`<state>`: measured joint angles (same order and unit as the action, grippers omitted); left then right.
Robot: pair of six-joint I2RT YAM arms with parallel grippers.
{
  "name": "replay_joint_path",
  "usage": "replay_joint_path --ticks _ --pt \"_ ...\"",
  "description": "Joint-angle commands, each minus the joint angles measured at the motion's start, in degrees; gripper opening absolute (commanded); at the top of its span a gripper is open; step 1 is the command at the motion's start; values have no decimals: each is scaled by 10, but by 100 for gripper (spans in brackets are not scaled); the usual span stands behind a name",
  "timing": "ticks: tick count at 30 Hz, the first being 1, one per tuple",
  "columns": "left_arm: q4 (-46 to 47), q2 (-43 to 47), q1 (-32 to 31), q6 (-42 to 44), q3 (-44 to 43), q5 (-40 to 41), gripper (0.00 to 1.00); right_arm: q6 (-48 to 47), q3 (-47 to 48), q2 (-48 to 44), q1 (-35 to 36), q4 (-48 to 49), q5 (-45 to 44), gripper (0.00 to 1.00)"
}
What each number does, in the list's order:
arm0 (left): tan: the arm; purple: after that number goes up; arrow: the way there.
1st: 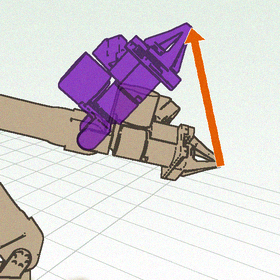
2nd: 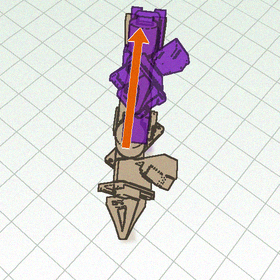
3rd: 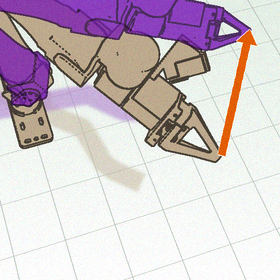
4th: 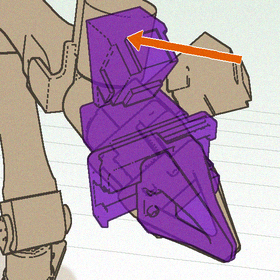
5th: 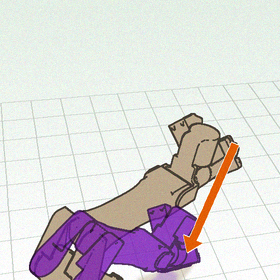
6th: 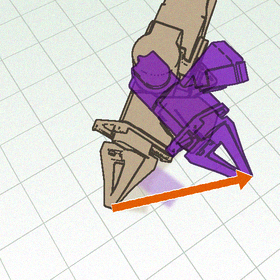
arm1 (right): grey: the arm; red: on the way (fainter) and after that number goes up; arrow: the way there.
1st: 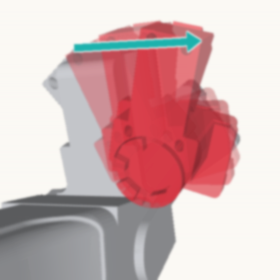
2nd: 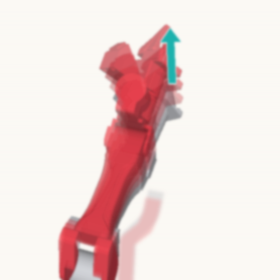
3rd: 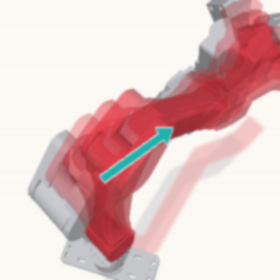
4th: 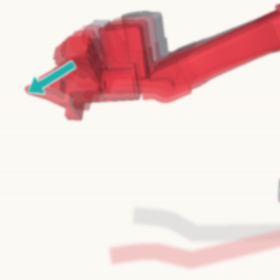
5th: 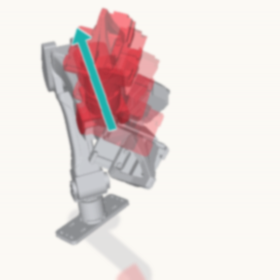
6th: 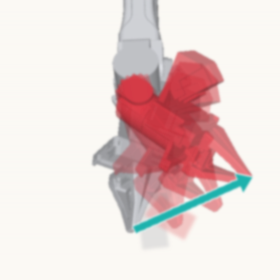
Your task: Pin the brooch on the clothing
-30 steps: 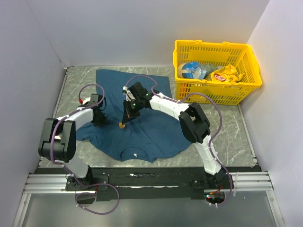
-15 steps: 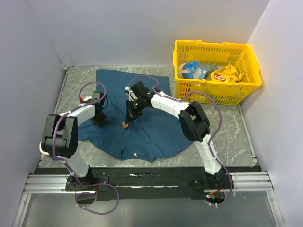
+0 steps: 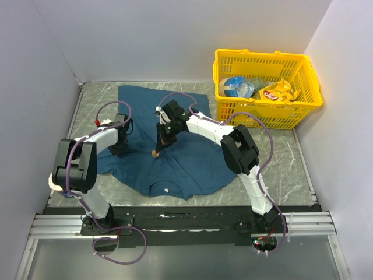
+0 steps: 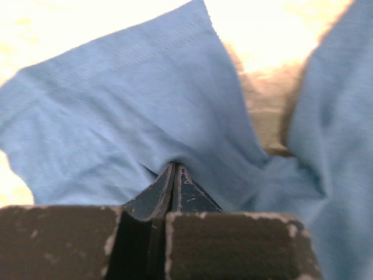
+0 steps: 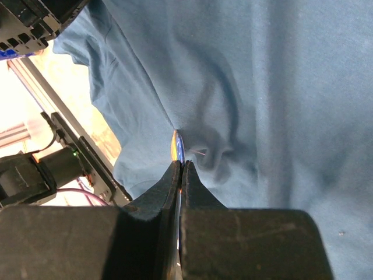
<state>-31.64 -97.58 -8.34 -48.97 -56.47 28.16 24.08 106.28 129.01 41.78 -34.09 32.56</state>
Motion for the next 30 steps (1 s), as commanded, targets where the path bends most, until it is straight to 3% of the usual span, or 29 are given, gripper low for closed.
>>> replay_joint_path --ticks 1,6,9,11,15,16,19,24,30 --pt "-69 16 -11 15 -4 70 1 -17 3 -50 -18 -49 -11 0" --pt "-98 70 -94 18 -36 142 2 -11 -1 -52 -16 -44 -7 0" --pt "-77 120 -148 17 -19 164 10 -9 -3 -52 -15 -42 -10 0" --pt "-38 169 -166 36 6 147 20 -6 -5 -52 -16 -41 -8 0" --pt "104 258 -209 105 106 58 50 -2 -5 -47 -14 -39 -8 0" --pt "147 286 -219 124 122 35 62 0 -3 -46 -14 -40 -7 0" --pt "209 328 -265 149 168 35 73 3 -4 -43 -15 -39 -6 0" --pt "252 336 -344 175 195 63 75 8 -7 -39 -13 -32 -2 0" --pt "290 291 -413 206 178 100 71 6 -3 -33 -14 -34 1 0"
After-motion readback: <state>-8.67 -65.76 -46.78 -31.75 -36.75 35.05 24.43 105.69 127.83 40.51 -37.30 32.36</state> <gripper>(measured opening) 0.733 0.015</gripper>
